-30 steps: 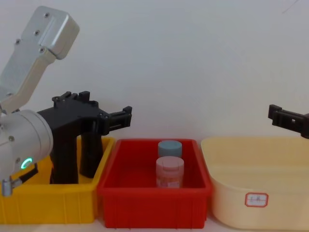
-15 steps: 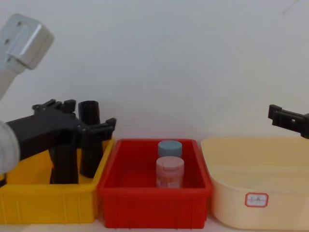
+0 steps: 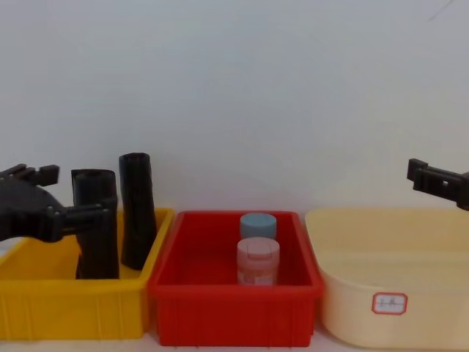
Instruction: Pick up the garbage bag with the one hand and transfer it to the other hand.
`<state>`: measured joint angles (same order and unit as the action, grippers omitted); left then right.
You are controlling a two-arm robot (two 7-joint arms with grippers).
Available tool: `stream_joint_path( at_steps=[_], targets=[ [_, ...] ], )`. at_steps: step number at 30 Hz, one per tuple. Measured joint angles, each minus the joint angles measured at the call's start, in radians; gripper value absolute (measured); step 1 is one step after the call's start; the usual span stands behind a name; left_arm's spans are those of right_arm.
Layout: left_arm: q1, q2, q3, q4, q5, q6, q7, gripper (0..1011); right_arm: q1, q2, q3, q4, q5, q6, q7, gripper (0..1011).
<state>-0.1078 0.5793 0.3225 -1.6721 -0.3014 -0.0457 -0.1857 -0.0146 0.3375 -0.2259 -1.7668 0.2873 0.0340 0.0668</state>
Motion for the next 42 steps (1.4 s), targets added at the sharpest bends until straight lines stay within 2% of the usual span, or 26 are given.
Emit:
stream_joint_path(
  at_steps=[9, 20, 31, 42],
  targets=[
    [0.017, 0.022, -0.041, 0.007, -0.031, 0.011, -0.018, 1002, 0.000, 0.000, 0.000, 0.000, 0.000, 0.000, 0.000, 1001],
    [-0.005, 0.020, -0.073, 0.053, -0.067, 0.074, -0.026, 1001, 0.000, 0.000, 0.000, 0.000, 0.000, 0.000, 0.000, 1001],
    [-0.047, 0.004, -0.073, 0.112, -0.071, 0.118, -0.039, 1002, 0.000, 0.000, 0.000, 0.000, 0.000, 0.000, 0.000, 1001],
    [-0.087, -0.005, -0.046, 0.156, -0.068, 0.124, -0.109, 1002, 0.000, 0.000, 0.000, 0.000, 0.000, 0.000, 0.000, 1001]
  ],
)
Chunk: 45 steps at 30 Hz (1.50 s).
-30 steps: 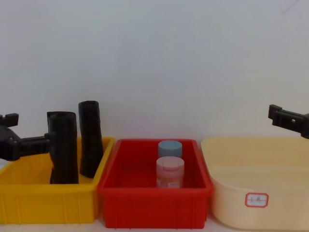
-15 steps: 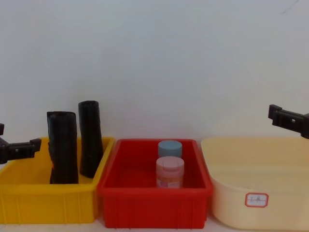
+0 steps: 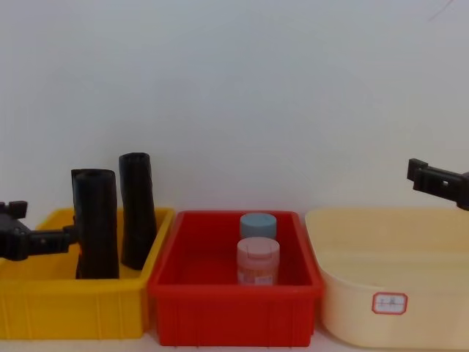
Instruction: Pick up the garbage bag with the one hand and transfer it to the other hand.
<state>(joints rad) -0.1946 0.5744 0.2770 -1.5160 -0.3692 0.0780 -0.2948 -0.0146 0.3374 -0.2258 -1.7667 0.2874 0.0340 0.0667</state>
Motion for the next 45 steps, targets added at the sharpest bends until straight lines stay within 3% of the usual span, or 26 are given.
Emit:
stream_joint_path(
  at_steps=[9, 32, 45],
  targets=[
    [-0.028, -0.015, 0.018, 0.024, 0.010, 0.000, -0.034, 1001, 0.000, 0.000, 0.000, 0.000, 0.000, 0.000, 0.000, 1001],
    [-0.101, -0.072, 0.044, 0.078, 0.052, 0.015, -0.050, 1002, 0.000, 0.000, 0.000, 0.000, 0.000, 0.000, 0.000, 1001],
    [-0.100, -0.087, 0.031, 0.073, 0.061, 0.028, -0.036, 1001, 0.000, 0.000, 0.000, 0.000, 0.000, 0.000, 0.000, 1001]
  ],
)
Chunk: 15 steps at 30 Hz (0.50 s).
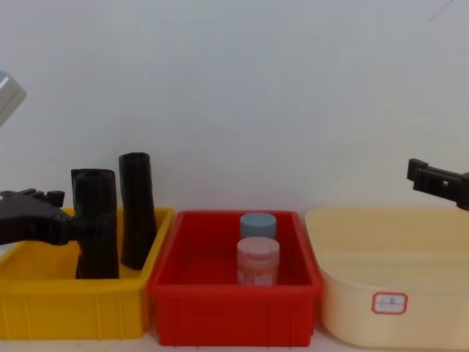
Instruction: Pick up the garbage bag with the one hand and transfer it to the other hand.
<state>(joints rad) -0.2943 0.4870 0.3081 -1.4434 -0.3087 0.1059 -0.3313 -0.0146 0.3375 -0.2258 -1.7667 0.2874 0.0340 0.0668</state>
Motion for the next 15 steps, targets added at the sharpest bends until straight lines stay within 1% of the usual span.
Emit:
stream_joint_path(
  at_steps=[9, 15],
  targets=[
    [0.014, 0.000, -0.023, -0.011, -0.001, 0.003, 0.007, 1002, 0.000, 0.000, 0.000, 0.000, 0.000, 0.000, 0.000, 1001],
    [0.016, -0.001, -0.030, -0.015, 0.001, 0.002, 0.008, 1001, 0.000, 0.000, 0.000, 0.000, 0.000, 0.000, 0.000, 1001]
  ],
)
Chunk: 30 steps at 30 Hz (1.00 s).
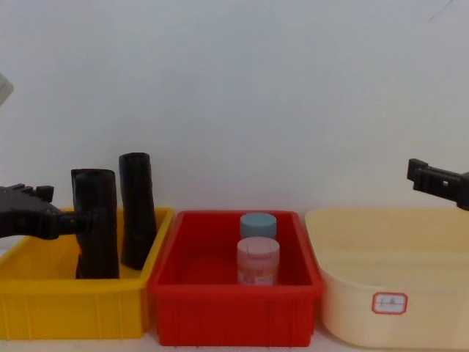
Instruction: Pick up the garbage bag with the one hand and transfer it to the other hand.
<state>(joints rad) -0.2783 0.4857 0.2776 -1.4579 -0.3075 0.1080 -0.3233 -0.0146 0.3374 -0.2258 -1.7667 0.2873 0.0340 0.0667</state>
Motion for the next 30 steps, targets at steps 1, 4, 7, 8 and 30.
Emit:
stream_joint_path(
  at_steps=[1, 4, 7, 8, 30],
  targets=[
    [0.000, -0.001, -0.001, 0.000, 0.002, -0.001, 0.000, 1002, 0.000, 0.000, 0.000, 0.000, 0.000, 0.000, 0.000, 1001],
    [-0.002, -0.003, -0.002, -0.001, 0.006, -0.002, 0.001, 1001, 0.000, 0.000, 0.000, 0.000, 0.000, 0.000, 0.000, 1001],
    [-0.006, -0.008, -0.003, -0.001, 0.012, -0.004, 0.003, 1001, 0.000, 0.000, 0.000, 0.000, 0.000, 0.000, 0.000, 1001],
    [-0.007, -0.010, -0.003, -0.001, 0.014, -0.005, 0.004, 1002, 0.000, 0.000, 0.000, 0.000, 0.000, 0.000, 0.000, 1001],
    [-0.020, -0.053, -0.021, 0.012, 0.029, 0.002, 0.026, 1002, 0.000, 0.000, 0.000, 0.000, 0.000, 0.000, 0.000, 1001]
  ],
)
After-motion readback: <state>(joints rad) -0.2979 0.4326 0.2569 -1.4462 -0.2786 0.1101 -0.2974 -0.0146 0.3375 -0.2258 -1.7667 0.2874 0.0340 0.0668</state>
